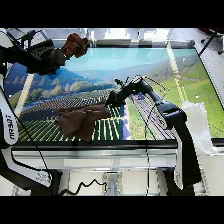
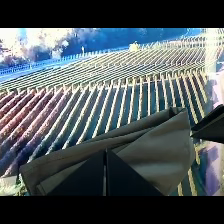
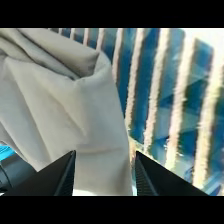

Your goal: Fold the shirts.

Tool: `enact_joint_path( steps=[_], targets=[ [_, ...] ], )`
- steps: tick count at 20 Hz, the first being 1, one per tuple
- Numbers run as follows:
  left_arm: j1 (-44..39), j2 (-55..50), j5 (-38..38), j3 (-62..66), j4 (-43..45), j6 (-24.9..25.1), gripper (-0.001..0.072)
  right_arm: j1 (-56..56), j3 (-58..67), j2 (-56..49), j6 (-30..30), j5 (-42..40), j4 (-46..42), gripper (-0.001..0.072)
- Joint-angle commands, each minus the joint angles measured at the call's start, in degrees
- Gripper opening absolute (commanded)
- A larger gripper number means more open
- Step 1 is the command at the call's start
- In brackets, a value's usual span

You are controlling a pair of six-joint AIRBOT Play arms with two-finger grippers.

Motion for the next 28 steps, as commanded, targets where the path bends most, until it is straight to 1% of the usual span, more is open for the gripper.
enact_joint_path(
  steps=[1,5,9,11,14,15,21,24,25,27,28],
  targets=[
    [0.0,0.0,0.1,0.0,0.0,0.2,0.0012,-0.8,1.5,0.3,0.1,0.2,-1.6,0.0432],
    [0.0,0.0,0.0,0.0,0.0,0.2,0.0012,-0.6,1.6,0.3,1.3,0.5,-5.6,0.0433],
    [0.0,0.0,0.0,0.0,0.0,0.2,0.0012,-0.7,1.5,0.2,1.3,0.8,-4.7,0.0434],
    [0.0,0.0,0.0,0.0,-0.1,0.2,0.0012,-0.7,1.5,-0.2,1.3,0.8,-2.3,0.0434],
    [0.0,0.0,0.0,0.0,-0.1,0.2,0.0012,-0.6,-0.2,-0.7,0.3,-1.1,6.0,0.0435],
    [0.0,0.0,0.0,0.0,-0.2,0.2,0.0012,-0.3,-0.4,-1.0,0.3,-1.3,7.6,0.0435],
    [0.0,0.0,0.0,0.0,-1.2,0.5,0.0012,2.0,-0.4,-1.2,0.4,-3.3,4.8,0.0435],
    [0.0,0.0,0.0,0.0,-1.5,0.6,0.0012,3.1,-0.4,-1.2,0.7,-2.9,1.9,0.0432],
    [0.0,0.0,0.0,0.0,-1.5,0.6,0.0012,3.1,-0.4,-1.2,0.7,-2.8,1.3,0.038],
    [0.0,0.0,0.0,0.0,-1.5,0.6,0.0012,3.1,-0.4,-1.2,0.3,-3.0,1.2,0.0233],
    [0.0,0.0,0.0,0.0,-1.5,0.6,0.0012,3.0,-0.4,-1.2,-0.2,-3.0,1.1,0.0179]
  ],
)
